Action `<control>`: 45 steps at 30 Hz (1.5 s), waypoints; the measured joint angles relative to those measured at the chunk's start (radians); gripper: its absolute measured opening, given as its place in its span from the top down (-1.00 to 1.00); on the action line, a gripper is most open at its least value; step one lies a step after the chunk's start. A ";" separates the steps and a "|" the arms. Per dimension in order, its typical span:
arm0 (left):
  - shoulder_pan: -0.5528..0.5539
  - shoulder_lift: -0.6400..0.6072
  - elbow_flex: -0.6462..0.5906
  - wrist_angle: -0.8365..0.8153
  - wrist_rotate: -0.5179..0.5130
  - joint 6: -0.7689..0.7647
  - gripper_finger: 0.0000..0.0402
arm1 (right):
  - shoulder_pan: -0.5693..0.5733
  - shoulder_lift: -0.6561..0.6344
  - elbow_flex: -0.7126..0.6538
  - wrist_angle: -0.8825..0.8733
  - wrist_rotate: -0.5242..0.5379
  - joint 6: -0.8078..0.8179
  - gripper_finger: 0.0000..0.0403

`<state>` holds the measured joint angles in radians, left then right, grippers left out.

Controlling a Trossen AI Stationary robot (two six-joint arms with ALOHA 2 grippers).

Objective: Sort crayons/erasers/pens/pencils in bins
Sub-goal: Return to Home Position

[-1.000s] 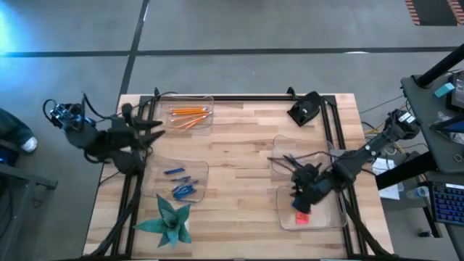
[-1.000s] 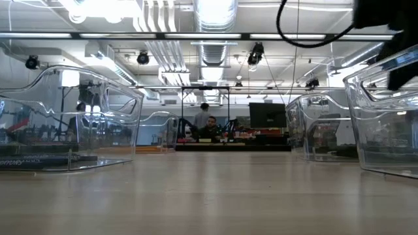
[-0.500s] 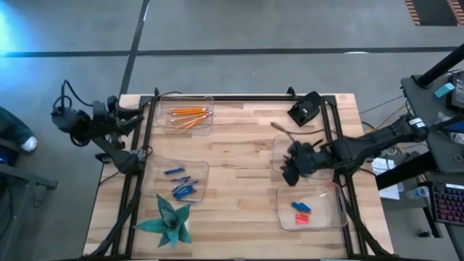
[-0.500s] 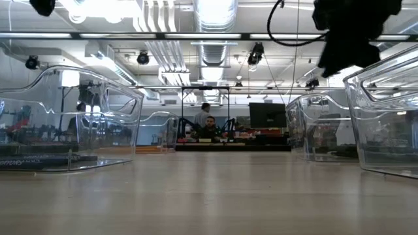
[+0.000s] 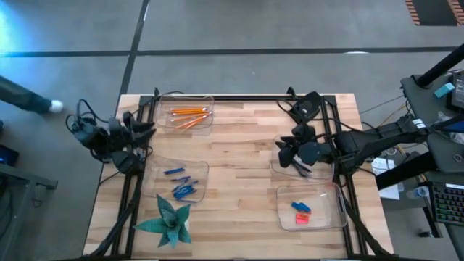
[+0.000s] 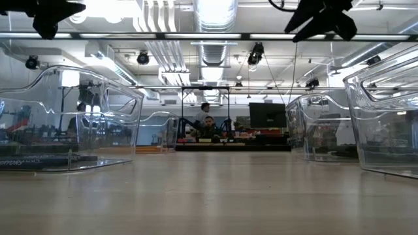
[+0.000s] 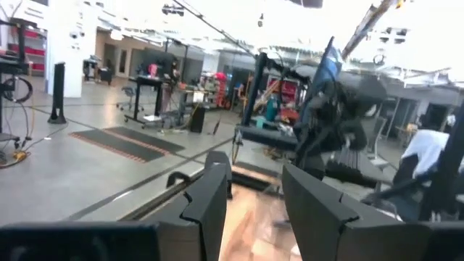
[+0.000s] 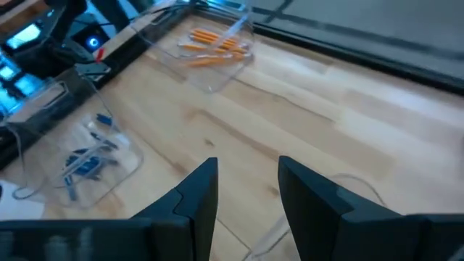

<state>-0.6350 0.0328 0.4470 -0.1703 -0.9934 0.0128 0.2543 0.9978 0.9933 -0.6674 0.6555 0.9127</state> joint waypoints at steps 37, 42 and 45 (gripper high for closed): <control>0.000 -0.008 -0.348 0.440 -0.026 -0.032 0.40 | -0.062 -0.242 -0.301 0.449 -0.214 -0.447 0.32; 0.000 -0.008 -0.357 0.442 -0.064 -0.032 0.40 | -0.062 -0.360 -0.386 0.492 -0.210 -0.446 0.32; 0.000 -0.008 -0.361 0.444 -0.077 -0.032 0.40 | -0.062 -0.424 -0.443 0.527 -0.209 -0.450 0.32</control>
<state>-0.6353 0.0250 0.0864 0.2742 -1.0709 -0.0193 0.1925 0.5741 0.5501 -0.1404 0.4461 0.4629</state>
